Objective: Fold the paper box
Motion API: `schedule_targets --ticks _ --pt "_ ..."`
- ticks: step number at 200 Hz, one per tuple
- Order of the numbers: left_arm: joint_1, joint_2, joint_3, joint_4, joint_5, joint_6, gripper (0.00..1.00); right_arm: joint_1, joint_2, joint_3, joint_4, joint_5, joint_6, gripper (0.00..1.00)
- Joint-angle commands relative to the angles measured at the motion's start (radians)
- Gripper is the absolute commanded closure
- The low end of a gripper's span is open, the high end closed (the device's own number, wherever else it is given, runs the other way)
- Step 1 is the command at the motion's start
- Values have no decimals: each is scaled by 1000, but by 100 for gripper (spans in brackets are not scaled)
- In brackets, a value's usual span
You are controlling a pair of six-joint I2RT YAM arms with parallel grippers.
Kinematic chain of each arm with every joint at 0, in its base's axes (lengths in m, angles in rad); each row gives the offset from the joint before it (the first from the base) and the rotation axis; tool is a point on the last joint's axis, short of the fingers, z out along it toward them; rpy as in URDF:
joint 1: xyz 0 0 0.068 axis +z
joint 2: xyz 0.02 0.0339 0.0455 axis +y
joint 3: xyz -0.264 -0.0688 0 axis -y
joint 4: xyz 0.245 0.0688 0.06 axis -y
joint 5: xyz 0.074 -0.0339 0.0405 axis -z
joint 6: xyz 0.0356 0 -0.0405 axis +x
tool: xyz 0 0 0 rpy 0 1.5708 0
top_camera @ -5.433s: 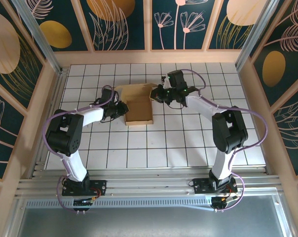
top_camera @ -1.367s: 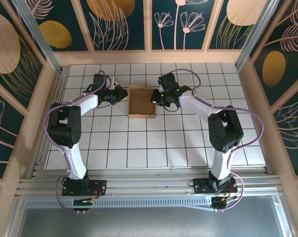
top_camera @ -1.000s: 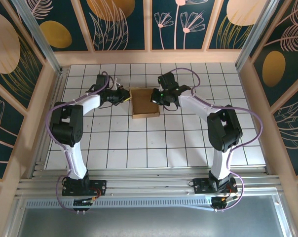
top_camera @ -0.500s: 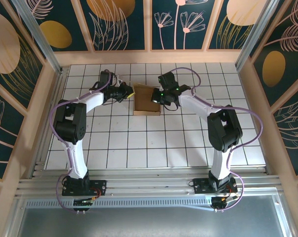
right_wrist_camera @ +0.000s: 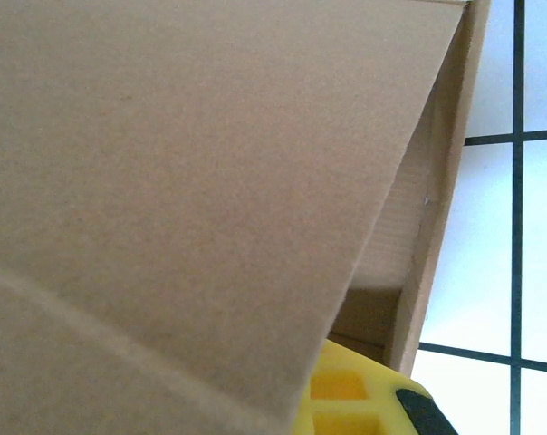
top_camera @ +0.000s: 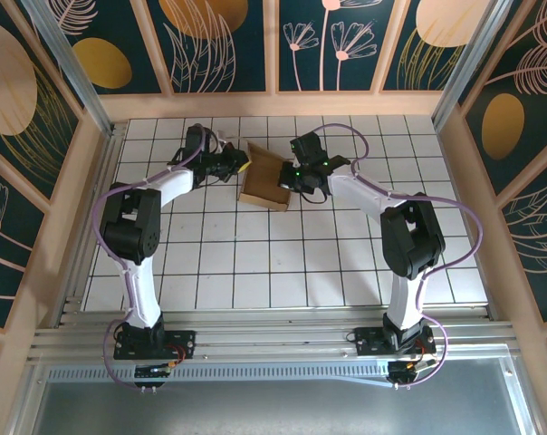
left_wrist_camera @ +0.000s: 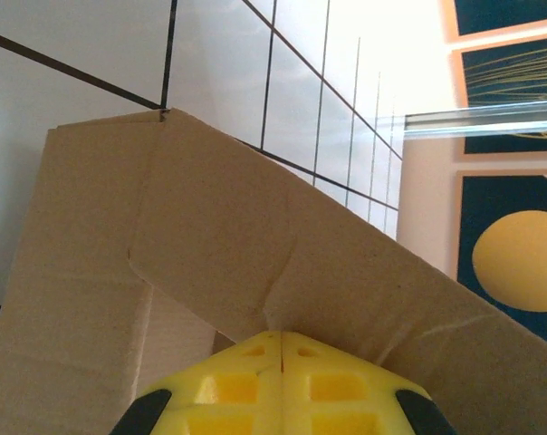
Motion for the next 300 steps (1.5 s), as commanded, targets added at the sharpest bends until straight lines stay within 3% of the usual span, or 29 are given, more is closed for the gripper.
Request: schedule_targets --ticks 1,31,65,120,156,189,221,240,257,281,300 --pt "-126 40 65 -68 112 30 99 37 30 8 -4 -72 -36 97" --pt "-149 83 133 -200 12 134 99 37 24 -5 4 -77 -34 97" --pt "-161 100 124 -212 -39 179 98 37 26 -14 11 -79 -36 96" --pt "-162 73 104 -249 -105 220 98 4 -79 -75 7 66 -102 63" --pt "-160 34 91 -254 -114 240 95 -65 -207 -176 68 68 -99 52" --pt "-157 -72 32 -277 -239 287 87 -95 -323 -234 93 95 -137 23" --pt "-150 -177 -43 -269 -305 298 82 -97 -422 -237 99 124 -193 19" --pt "-139 -257 -106 -229 -328 305 81 -58 -453 -215 115 185 -289 19" --pt "-121 -361 -193 -157 -370 321 80 1 -427 -165 124 270 -478 16" --pt "-103 -523 -305 -100 -491 376 76 66 -293 -7 20 367 -752 14" --pt "-94 -603 -347 -107 -538 410 72 80 -150 160 -127 370 -849 14"
